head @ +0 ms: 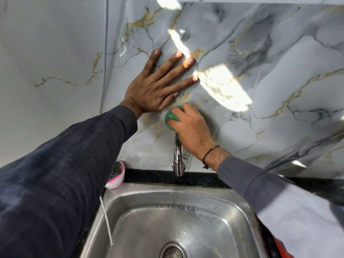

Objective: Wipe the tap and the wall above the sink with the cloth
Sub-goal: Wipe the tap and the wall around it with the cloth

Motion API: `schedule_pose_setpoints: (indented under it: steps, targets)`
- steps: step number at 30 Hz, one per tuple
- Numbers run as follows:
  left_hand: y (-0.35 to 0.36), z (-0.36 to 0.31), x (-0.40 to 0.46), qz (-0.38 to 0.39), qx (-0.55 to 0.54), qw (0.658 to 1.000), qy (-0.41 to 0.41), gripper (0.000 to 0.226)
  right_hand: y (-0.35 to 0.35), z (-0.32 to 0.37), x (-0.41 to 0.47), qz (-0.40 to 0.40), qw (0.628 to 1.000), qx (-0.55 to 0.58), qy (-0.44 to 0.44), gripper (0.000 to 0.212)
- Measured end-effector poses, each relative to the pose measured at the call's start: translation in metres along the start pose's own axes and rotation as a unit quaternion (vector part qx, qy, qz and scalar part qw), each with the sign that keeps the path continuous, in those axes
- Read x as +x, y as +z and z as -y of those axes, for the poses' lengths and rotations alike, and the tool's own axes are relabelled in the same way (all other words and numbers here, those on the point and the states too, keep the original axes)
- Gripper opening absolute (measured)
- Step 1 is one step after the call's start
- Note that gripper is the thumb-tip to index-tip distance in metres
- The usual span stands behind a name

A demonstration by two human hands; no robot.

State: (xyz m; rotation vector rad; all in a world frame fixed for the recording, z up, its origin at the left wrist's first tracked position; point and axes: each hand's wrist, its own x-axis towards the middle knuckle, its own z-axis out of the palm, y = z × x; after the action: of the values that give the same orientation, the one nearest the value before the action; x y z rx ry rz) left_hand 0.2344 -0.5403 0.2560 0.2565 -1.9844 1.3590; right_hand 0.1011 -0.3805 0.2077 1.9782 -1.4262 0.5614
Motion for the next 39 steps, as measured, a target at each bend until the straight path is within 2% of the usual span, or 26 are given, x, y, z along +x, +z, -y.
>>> schedule_pose_setpoints:
  steps: [3, 5, 9, 11, 13, 16, 23, 27, 29, 32, 34, 36, 38, 39]
  targets:
    - [-0.002, 0.000, 0.000, -0.001, -0.001, 1.000, -0.002, 0.064, 0.001, 0.007, 0.022, 0.111, 0.987, -0.006, -0.114, 0.026]
    - [-0.003, 0.001, 0.001, 0.001, -0.002, 1.000, 0.001, 0.064, -0.001, 0.001, 0.025, 0.138, 0.983, 0.008, -0.120, 0.035]
    - [-0.004, 0.003, 0.002, 0.001, -0.005, 1.000, 0.000, 0.070, -0.002, -0.021, -0.004, 0.061, 0.994, 0.090, -0.021, 0.030]
    - [-0.004, 0.003, 0.002, 0.002, -0.004, 1.000, -0.001, 0.069, 0.002, -0.021, -0.022, 0.014, 0.989, 0.134, 0.063, 0.038]
    - [-0.003, 0.002, 0.001, 0.006, -0.003, 1.000, -0.003, 0.066, 0.006, -0.015, -0.038, 0.001, 0.977, 0.173, 0.124, 0.050]
    - [-0.006, 0.002, 0.002, 0.016, -0.004, 1.000, -0.005, 0.065, 0.007, -0.011, -0.052, 0.003, 0.965, 0.204, 0.163, 0.059]
    - [-0.006, 0.002, 0.003, 0.021, -0.001, 1.000, -0.008, 0.065, 0.009, -0.011, -0.065, -0.020, 0.958, 0.207, 0.197, 0.062]
    - [-0.005, 0.004, -0.001, 0.028, -0.003, 1.000, -0.008, 0.065, 0.017, 0.001, -0.070, -0.069, 0.904, 0.297, 0.299, 0.057]
    - [-0.008, 0.004, 0.000, 0.039, -0.004, 0.999, -0.007, 0.064, 0.019, 0.005, -0.076, -0.065, 0.869, 0.324, 0.369, 0.052]
    - [-0.017, 0.003, 0.005, 0.068, -0.023, 0.997, -0.009, 0.063, 0.013, -0.003, -0.088, 0.048, 0.808, 0.360, 0.464, 0.054]
    - [-0.034, 0.001, 0.009, 0.108, -0.052, 0.993, -0.011, 0.062, 0.002, -0.008, -0.103, 0.086, 0.780, 0.374, 0.495, 0.057]
    - [-0.053, -0.002, 0.016, 0.166, -0.081, 0.982, -0.029, 0.065, -0.013, -0.010, -0.113, 0.057, 0.761, 0.381, 0.522, 0.058]
    - [-0.080, -0.019, 0.026, 0.251, -0.129, 0.954, -0.097, 0.071, -0.030, -0.009, -0.119, 0.022, 0.747, 0.392, 0.537, 0.058]
    - [-0.095, -0.033, 0.032, 0.296, -0.170, 0.928, -0.148, 0.071, -0.039, -0.009, -0.122, 0.008, 0.741, 0.397, 0.541, 0.057]
